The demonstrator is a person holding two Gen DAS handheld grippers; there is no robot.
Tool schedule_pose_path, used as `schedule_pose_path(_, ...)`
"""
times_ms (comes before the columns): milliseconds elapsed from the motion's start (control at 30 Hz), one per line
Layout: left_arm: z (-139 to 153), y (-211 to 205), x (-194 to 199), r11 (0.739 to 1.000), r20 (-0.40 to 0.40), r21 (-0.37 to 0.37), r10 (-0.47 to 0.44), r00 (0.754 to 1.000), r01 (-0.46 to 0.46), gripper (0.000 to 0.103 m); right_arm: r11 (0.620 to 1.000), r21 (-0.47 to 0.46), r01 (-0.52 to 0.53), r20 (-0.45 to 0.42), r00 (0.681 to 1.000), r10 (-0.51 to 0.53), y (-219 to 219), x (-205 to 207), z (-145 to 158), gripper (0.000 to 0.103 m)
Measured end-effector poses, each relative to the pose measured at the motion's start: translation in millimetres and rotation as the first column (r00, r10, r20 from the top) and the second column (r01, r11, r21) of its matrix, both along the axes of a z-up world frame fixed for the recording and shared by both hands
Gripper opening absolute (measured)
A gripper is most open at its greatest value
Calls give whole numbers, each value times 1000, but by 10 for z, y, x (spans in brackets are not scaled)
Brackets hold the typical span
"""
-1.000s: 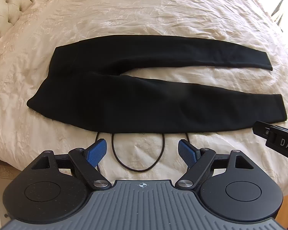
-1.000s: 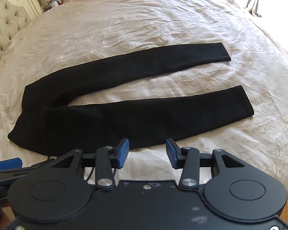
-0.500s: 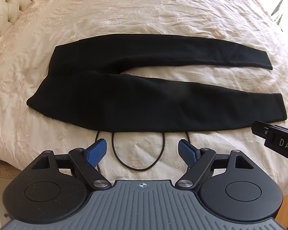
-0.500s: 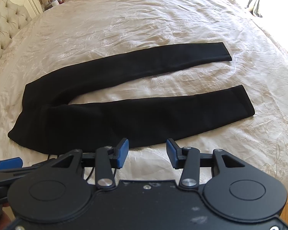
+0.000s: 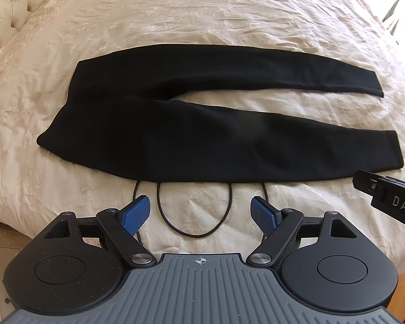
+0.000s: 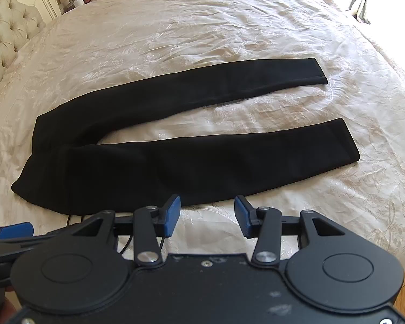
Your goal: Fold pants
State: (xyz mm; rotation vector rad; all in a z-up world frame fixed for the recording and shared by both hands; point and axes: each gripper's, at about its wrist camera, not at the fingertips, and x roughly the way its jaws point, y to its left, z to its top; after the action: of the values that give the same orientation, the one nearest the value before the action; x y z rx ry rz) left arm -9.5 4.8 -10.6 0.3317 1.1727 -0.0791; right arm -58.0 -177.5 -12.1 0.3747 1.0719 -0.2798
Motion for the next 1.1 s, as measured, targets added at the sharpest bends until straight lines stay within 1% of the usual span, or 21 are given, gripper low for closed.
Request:
schedule_pose_path(33,6,-6,-3,1000,-1,-5,1,1000,-1,81,1000,0,0,0,1000,0,1,0,1,48)
schedule_pose_path(100,11,-1,6,998,-17,-70,0,1000,-1,81,1000,1,0,0,1000,0,0,4,2,48)
schedule_pose_path(133,11,1,8,996,-22,-87,-1,1000,-1,81,1000,2,0,1,1000,0,-3,6,1,48)
schedule_pose_path(433,-10,6,-12,992,-31,-128,12,999,-16,81,1000,26,-2,-1,1000,2,-55,0,-23,48)
schedule_pose_path(500,-29,4,-5,990,-52,-138,10,999,-17,78,999,34,0,-5,1000,0,-74,2,-42,48)
schedule_pose_path(633,-47,55,-6,989,-72,-147,23,997,-34,76,999,54,4,-19,1000,-3,-91,11,-113,48)
schedule_pose_path(733,-46,103,-14,991,-77,-127,30,997,-40,75,999,47,-12,-21,1000,13,-63,47,-205,48)
schedule_pose_path(800,-57,139,11,992,-71,-111,44,996,-52,74,999,23,-26,-9,1000,26,-12,63,-248,48)
schedule_pose_path(900,-71,205,103,992,-55,-102,74,996,-79,73,997,-55,-44,24,999,46,72,102,-283,48)
schedule_pose_path(967,-68,251,186,990,-20,-107,88,996,-90,73,991,-108,-73,42,996,78,130,164,-291,48)
schedule_pose_path(1033,-51,272,305,991,9,-102,93,996,-92,73,984,-141,-111,58,991,120,164,245,-298,48)
schedule_pose_path(1100,-37,266,453,992,8,-80,95,995,-94,73,978,-150,-142,63,986,153,162,343,-304,48)
